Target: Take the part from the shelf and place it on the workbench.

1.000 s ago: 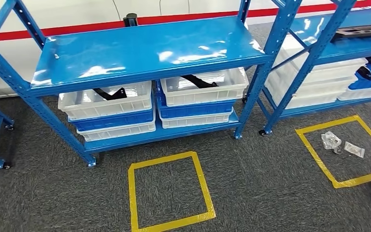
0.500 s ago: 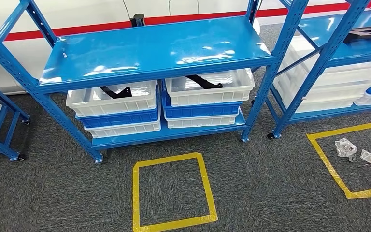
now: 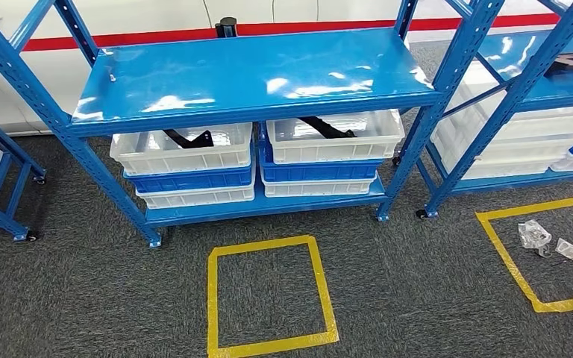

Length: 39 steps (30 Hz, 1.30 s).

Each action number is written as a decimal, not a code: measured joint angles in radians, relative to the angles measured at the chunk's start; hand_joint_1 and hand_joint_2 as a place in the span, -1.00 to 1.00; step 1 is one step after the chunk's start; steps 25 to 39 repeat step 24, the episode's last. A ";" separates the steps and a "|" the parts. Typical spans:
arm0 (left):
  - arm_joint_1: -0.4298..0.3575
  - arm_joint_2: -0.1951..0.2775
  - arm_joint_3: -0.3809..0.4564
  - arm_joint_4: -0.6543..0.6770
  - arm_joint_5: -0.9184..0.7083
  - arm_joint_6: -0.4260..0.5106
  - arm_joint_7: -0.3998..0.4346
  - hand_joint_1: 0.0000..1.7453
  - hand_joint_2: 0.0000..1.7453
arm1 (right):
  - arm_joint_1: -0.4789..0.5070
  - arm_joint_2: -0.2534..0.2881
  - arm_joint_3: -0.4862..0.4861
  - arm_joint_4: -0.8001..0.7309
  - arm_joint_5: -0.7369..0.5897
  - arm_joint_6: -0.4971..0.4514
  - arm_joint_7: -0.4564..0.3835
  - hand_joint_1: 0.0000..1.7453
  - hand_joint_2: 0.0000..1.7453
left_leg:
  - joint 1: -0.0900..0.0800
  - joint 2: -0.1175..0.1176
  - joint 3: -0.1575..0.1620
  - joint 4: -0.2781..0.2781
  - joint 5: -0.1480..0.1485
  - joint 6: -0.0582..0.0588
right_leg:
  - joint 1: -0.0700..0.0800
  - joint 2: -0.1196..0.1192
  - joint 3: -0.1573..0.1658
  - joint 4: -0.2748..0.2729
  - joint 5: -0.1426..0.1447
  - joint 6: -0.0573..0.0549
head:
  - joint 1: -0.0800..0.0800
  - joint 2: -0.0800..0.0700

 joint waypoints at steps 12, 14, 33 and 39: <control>0.012 0.007 -0.044 -0.005 0.042 -0.018 0.018 -1.00 -1.00 | 0.011 0.001 -0.017 -0.003 -0.011 0.008 -0.007 -1.00 -0.50 | -0.001 -0.001 0.001 0.001 0.000 0.004 | -0.003 0.000 0.001 -0.002 0.002 0.004 | 0.000 0.000; 0.021 0.014 -0.089 -0.012 0.091 -0.030 0.025 -1.00 -1.00 | 0.022 0.001 -0.033 -0.007 -0.017 0.018 -0.018 -1.00 -1.00 | 0.000 -0.001 0.001 0.000 0.000 0.003 | -0.003 0.000 0.001 -0.002 0.002 0.004 | 0.000 0.000; 0.070 0.047 -0.312 -0.049 0.336 -0.085 0.048 -1.00 -1.00 | 0.079 -0.002 -0.112 -0.045 -0.047 0.065 -0.078 -1.00 -1.00 | 0.002 -0.001 0.001 0.000 0.000 0.003 | -0.001 0.000 -0.001 -0.002 0.001 0.005 | 0.000 0.000; 0.070 0.047 -0.312 -0.049 0.336 -0.085 0.048 -1.00 -1.00 | 0.079 -0.002 -0.112 -0.045 -0.047 0.065 -0.078 -1.00 -1.00 | 0.002 -0.001 0.001 0.000 0.000 0.003 | -0.001 0.000 -0.001 -0.002 0.001 0.005 | 0.000 0.000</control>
